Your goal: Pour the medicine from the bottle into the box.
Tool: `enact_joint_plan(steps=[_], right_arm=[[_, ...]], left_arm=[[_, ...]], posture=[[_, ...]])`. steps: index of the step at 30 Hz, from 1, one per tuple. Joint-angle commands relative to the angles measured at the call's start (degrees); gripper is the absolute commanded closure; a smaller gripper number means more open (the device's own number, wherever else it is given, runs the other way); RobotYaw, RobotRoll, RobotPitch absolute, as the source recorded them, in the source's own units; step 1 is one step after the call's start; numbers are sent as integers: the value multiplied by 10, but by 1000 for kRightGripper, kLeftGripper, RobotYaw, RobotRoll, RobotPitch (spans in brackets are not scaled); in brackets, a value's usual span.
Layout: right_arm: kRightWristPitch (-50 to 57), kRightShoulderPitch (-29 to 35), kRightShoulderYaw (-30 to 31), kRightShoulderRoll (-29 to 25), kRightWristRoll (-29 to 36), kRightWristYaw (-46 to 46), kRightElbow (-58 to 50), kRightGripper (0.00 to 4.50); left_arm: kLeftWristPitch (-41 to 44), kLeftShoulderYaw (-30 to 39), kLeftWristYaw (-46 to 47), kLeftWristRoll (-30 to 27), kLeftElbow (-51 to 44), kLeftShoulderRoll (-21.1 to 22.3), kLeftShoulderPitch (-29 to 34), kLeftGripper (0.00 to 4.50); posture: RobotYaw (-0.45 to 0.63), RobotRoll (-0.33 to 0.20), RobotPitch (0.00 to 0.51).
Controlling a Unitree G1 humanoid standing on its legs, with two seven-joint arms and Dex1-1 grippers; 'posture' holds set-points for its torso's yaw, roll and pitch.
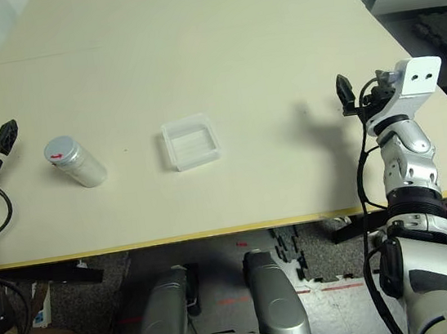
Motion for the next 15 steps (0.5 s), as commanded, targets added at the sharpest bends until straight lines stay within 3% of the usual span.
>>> enact_joint_plan(steps=[1, 15], right_arm=[[0, 6, -2, 2, -1, -2, -8, 32], [7, -17, 7, 2, -1, 8, 5, 32]], left_arm=[[-2, -2, 0, 3, 5, 0, -2, 38], [43, 21, 12, -20, -79, 1, 55, 38]], posture=[[-19, 0, 165], [4, 0, 188]])
